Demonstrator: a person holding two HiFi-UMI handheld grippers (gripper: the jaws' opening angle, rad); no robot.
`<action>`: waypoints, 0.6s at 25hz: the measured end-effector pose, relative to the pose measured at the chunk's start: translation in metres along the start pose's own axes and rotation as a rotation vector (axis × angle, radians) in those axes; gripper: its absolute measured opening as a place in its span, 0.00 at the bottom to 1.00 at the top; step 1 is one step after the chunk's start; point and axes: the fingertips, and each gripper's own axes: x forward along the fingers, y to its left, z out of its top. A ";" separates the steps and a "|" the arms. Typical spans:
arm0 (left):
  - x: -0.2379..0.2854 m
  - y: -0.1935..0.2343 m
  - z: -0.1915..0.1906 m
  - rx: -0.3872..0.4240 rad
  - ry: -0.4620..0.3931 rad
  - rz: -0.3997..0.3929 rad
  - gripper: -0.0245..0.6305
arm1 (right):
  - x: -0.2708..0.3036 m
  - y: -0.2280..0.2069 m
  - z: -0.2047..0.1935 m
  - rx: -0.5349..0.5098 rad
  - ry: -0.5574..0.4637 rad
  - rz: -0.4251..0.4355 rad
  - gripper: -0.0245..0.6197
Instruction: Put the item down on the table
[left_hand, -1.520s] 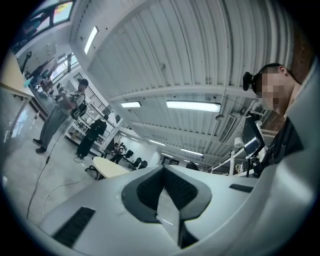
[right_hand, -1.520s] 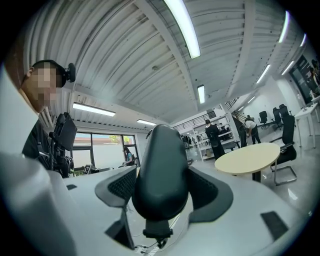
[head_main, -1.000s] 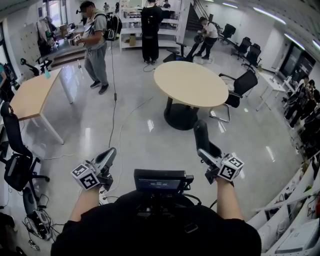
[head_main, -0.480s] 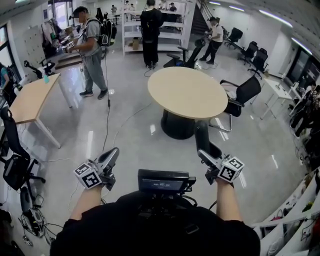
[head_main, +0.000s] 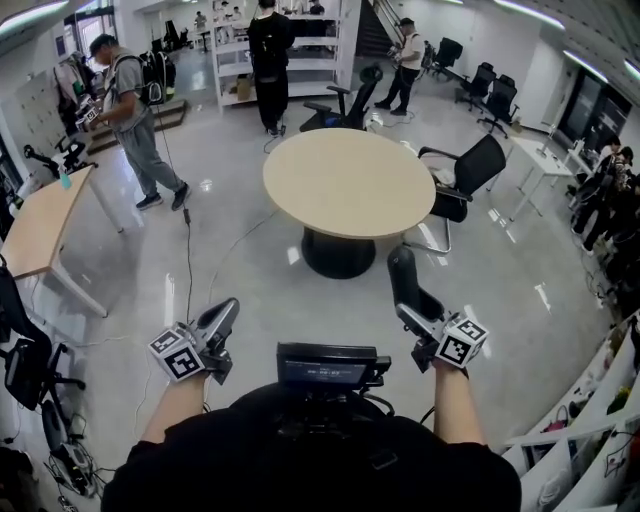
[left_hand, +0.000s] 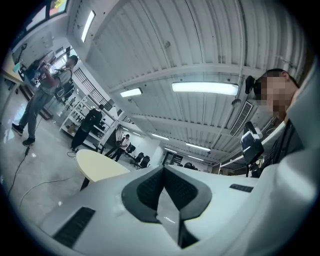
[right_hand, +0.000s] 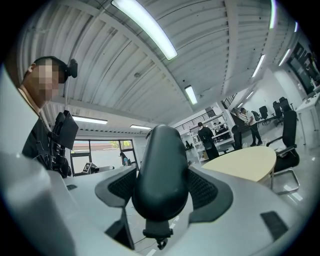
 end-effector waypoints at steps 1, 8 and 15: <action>0.007 0.006 -0.001 -0.006 0.005 -0.005 0.04 | 0.001 -0.008 -0.002 0.006 0.001 -0.013 0.54; 0.054 0.079 0.015 -0.054 0.020 -0.082 0.04 | 0.051 -0.044 0.004 -0.014 0.004 -0.087 0.54; 0.114 0.175 0.063 -0.047 0.041 -0.176 0.04 | 0.148 -0.072 0.039 -0.047 -0.022 -0.148 0.54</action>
